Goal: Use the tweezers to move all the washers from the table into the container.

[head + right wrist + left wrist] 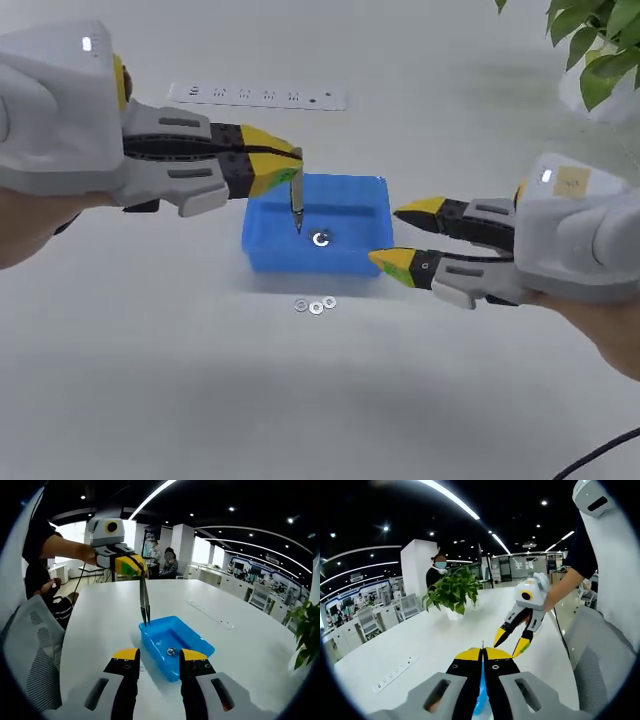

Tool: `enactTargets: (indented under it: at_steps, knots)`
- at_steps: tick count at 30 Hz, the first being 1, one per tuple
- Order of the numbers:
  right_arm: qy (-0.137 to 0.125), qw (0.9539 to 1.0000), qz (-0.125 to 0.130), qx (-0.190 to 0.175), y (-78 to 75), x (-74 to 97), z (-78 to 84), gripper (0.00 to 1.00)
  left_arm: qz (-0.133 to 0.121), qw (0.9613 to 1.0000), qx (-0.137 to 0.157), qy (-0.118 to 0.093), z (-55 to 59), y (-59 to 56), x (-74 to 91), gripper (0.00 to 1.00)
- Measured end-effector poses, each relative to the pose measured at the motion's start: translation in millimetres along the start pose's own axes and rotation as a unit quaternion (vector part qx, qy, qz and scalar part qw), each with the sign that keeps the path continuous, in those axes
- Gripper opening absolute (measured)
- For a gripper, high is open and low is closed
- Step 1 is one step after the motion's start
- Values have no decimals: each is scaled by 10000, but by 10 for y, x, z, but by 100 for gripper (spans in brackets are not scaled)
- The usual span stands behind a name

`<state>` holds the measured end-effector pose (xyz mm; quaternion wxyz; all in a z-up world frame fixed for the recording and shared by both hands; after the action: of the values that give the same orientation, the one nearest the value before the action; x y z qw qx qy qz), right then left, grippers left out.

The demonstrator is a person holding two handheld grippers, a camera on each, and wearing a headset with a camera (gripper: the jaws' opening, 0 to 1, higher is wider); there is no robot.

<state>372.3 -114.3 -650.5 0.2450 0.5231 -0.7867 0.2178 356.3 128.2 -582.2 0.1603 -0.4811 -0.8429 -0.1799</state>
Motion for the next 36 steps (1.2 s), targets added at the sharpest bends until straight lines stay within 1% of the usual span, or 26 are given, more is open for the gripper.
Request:
enactTargets:
  at_steps: [2, 5, 6, 8, 11, 14, 16, 18, 20, 23, 24, 26, 28, 30, 33, 36]
  knots:
    - [40, 10000, 12, -88, 47, 16, 78, 32, -19, 10000, 54, -23, 17, -28, 24, 4]
    - [146, 9996, -20, -232, 129, 33, 197, 34, -22, 9999, 100, -21, 40, -103, 41, 4]
    - [156, 9996, -25, -248, 143, 37, 209, 35, -20, 9999, 109, -26, 45, -116, 41, 4]
    - [235, 9994, -21, -266, 196, 42, 282, 36, 12, 9999, 130, -26, 75, -185, 29, 4]
    - [296, 9989, -53, -348, 263, 56, 367, 38, 90, 9996, 259, -95, 147, -273, -14, 4]
    - [357, 9987, -71, -348, 313, 57, 412, 41, 127, 9995, 299, -17, 221, -323, -84, 4]
    - [422, 9986, -121, -297, 321, 57, 441, 42, 206, 9990, 399, -43, 258, -349, -123, 4]
    - [414, 9986, -193, -269, 332, 65, 446, 44, 228, 9986, 452, -126, 283, -365, -158, 4]
    - [418, 9986, -235, -233, 337, 72, 446, 47, 246, 9984, 487, -125, 312, -373, -188, 4]
    - [420, 9983, -351, -190, 347, 61, 453, 52, 281, 9982, 527, -79, 371, -386, -233, 4]
    - [509, 9979, -408, -51, 351, 38, 472, 53, 287, 9982, 531, -62, 396, -390, -249, 4]
    - [631, 9969, -472, 27, 360, -5, 491, 57, 305, 9982, 518, -25, 422, -394, -262, 4]
    - [628, 9965, -542, 40, 373, -45, 493, 60, 337, 9983, 477, -21, 445, -402, -275, 4]
    - [649, 9962, -579, 104, 390, -80, 482, 63, 357, 9986, 391, 41, 473, -409, -299, 4]
    - [618, 9960, -645, 87, 405, -127, 472, 67, 429, 9984, 339, 146, 504, -410, -344, 4]
    - [585, 9959, -695, 42, 416, -151, 479, 69, 447, 9983, 352, 136, 506, -395, -377, 4]
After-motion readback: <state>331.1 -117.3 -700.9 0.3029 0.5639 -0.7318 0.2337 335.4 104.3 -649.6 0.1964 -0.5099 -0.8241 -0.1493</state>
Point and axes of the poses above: the centre of the closed fingertips' face, and the gripper's own axes: x roughly backward along the fingers, y roughly to its left, z roughly out of its underside, the point moved 10 cm from there along x, roughly backward along the fingers, and after that the axes turned 13 degrees about y, right-handed, at the moved point
